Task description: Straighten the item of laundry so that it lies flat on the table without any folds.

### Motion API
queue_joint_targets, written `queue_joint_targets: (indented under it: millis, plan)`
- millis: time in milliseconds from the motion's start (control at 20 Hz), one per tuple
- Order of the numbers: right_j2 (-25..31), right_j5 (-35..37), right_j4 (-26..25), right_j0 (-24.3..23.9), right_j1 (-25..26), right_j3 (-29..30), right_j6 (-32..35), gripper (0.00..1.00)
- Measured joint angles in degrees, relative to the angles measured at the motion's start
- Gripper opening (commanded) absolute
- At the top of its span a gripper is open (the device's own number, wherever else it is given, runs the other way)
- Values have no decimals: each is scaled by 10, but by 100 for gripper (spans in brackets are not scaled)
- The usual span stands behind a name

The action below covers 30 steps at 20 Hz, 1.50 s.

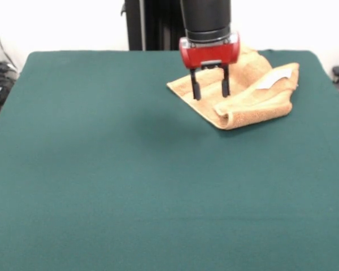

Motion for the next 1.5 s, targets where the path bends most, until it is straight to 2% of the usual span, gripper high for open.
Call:
queue_joint_targets:
  millis: [550,950,1250,1500]
  plan:
    - [1,-13,-7,5,56,0,0,100]
    - [1,-52,-46,5,96,-2,0,100]
    - [-3,-60,-63,13,100,-9,0,100]
    - [-30,-46,-73,55,89,-23,0,100]
